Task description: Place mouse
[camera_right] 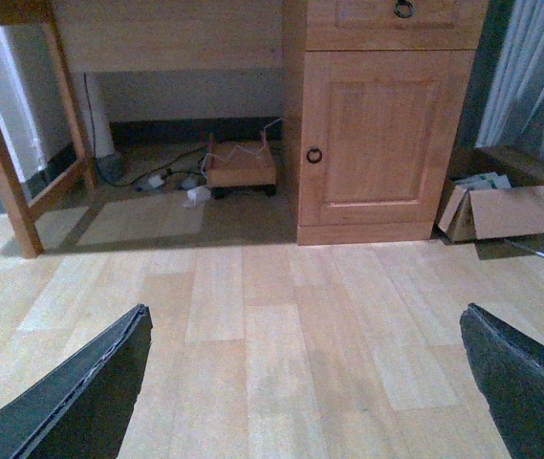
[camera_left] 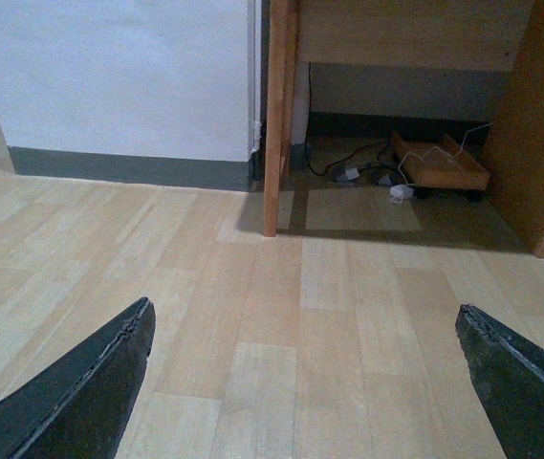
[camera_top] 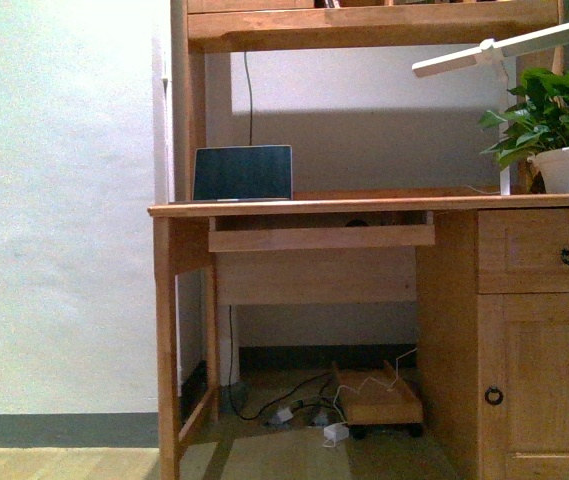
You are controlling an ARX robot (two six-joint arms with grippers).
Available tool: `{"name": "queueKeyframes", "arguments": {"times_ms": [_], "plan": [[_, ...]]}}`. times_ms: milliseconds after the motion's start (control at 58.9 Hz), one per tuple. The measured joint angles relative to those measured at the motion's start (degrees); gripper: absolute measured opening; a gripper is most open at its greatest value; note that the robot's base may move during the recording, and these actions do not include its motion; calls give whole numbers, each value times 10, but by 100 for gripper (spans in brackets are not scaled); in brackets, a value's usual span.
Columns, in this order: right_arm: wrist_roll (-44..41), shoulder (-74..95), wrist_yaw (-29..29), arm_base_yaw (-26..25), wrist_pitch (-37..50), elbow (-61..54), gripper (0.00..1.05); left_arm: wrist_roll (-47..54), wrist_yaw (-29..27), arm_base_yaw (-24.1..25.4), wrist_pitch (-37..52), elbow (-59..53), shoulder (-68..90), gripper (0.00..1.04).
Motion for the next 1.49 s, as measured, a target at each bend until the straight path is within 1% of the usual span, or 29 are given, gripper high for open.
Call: {"name": "queueKeyframes", "arguments": {"times_ms": [1495], "plan": [[0,0,0,0,0,0,97,0,0,0,0,0,0,97]]}}
